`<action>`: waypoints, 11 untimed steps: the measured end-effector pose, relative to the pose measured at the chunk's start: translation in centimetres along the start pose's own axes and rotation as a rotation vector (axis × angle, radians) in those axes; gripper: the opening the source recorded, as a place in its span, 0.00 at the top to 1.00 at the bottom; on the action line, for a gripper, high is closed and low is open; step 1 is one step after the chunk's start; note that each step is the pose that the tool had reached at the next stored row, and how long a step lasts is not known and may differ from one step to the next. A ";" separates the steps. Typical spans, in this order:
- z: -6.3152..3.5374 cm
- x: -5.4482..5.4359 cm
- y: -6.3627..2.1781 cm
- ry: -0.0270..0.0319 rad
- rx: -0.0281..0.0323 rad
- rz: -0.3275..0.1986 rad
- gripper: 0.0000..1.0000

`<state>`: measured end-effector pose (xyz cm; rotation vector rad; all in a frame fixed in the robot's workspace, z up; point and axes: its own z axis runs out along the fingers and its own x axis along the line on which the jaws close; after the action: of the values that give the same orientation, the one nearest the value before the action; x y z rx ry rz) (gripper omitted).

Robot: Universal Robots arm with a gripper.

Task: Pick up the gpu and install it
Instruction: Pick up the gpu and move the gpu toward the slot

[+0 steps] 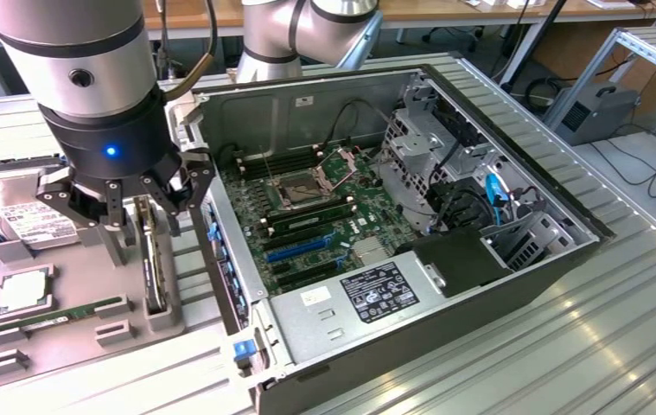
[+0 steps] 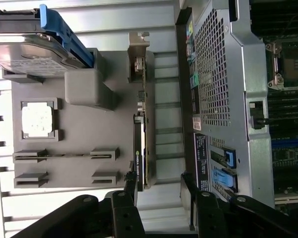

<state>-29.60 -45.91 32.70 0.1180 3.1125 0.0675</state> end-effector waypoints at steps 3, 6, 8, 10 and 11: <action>0.13 0.0 -0.01 0.0000 -0.0001 0.000 0.52; 0.22 0.0 -0.01 0.0000 0.0000 0.000 0.52; 0.28 0.0 -0.01 0.0000 0.0000 0.000 0.52; 0.37 0.0 -0.02 0.0000 0.0000 0.000 0.52; 0.43 0.0 -0.02 0.0000 0.0000 0.000 0.52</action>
<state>-29.60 -45.91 32.27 0.1179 3.1125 0.0675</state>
